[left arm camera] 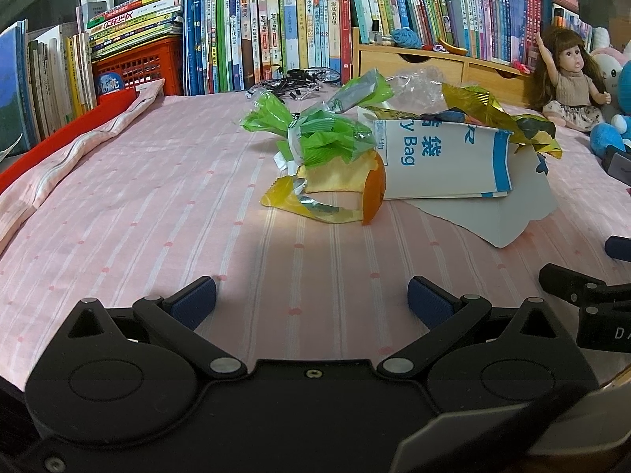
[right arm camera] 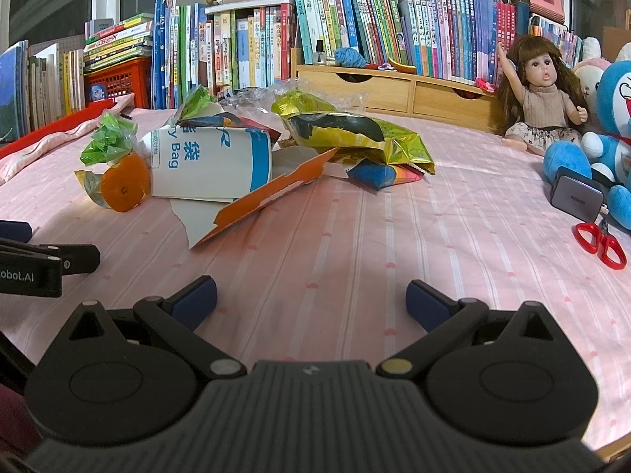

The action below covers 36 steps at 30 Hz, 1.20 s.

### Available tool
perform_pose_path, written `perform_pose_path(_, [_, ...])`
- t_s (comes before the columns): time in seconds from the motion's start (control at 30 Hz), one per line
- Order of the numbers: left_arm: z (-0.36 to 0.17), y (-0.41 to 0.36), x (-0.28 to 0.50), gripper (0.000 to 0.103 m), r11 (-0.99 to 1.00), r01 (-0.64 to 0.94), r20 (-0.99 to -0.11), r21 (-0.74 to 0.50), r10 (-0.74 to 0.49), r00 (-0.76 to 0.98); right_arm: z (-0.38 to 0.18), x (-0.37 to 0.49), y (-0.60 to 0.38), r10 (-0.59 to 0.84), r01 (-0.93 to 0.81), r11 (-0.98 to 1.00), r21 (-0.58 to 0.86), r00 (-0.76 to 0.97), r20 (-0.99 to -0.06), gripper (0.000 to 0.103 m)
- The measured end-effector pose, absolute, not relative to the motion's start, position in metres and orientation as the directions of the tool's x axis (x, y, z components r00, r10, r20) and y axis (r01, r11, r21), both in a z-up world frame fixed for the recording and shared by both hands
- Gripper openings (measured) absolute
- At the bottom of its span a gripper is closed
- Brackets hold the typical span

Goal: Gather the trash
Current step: 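Move the left tool to the green plastic wrapper and close on it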

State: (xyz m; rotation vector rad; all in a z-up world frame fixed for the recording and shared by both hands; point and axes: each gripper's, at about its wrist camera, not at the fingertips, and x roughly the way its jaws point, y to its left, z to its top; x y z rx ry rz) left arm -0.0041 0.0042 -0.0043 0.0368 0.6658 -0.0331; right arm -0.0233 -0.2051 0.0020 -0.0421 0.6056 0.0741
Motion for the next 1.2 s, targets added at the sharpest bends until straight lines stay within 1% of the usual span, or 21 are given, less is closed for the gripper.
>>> perform_pose_path(0.33, [-0.002,0.004,0.000,0.103,0.999,0.035,-0.637,0.021,-0.014,0.771,0.005,-0.020,-0.205,0.054,-0.076,0.997,-0.014,0.809,-0.586,0.103])
perform_pose_path(0.47, [0.002,0.006,0.003,0.103,0.999,0.039,-0.646,-0.001,-0.031,0.763,0.006,-0.018,-0.204,0.051,-0.075,0.997,-0.015,0.803,-0.594,0.103])
perform_pose_path(0.6, [0.012,0.010,-0.001,0.102,0.997,0.063,-0.615,-0.040,-0.074,0.785,0.011,-0.018,-0.205,0.070,-0.098,0.995,-0.016,0.805,-0.589,0.103])
perform_pose_path(0.77, [0.030,0.013,-0.005,0.102,0.995,0.082,-0.551,-0.051,-0.096,0.829,0.021,-0.023,-0.206,0.126,-0.142,0.990,0.012,0.835,-0.535,0.103])
perform_pose_path(0.87, [0.041,0.019,-0.004,0.101,0.991,0.084,-0.514,-0.104,-0.126,0.848,0.028,-0.022,-0.208,0.166,-0.160,0.985,0.055,0.844,-0.510,0.100])
perform_pose_path(1.03, [0.051,0.030,0.008,0.094,0.975,0.070,-0.493,-0.209,-0.168,0.854,0.035,-0.014,-0.209,0.199,-0.168,0.980,0.108,0.852,-0.484,0.090])
perform_pose_path(1.07, [0.051,0.031,0.010,0.089,0.973,0.067,-0.495,-0.220,-0.171,0.852,0.037,-0.011,-0.209,0.207,-0.170,0.978,0.121,0.853,-0.480,0.089])
perform_pose_path(1.1, [0.051,0.032,0.013,0.085,0.971,0.064,-0.496,-0.231,-0.174,0.851,0.037,-0.009,-0.208,0.211,-0.168,0.977,0.130,0.853,-0.478,0.086])
perform_pose_path(1.13, [0.051,0.032,0.016,0.083,0.968,0.059,-0.497,-0.245,-0.177,0.849,0.038,-0.006,-0.207,0.212,-0.165,0.977,0.139,0.853,-0.478,0.082])
perform_pose_path(1.2, [0.051,0.034,0.023,0.079,0.961,0.053,-0.496,-0.270,-0.186,0.848,0.037,0.000,-0.206,0.221,-0.164,0.974,0.159,0.849,-0.480,0.078])
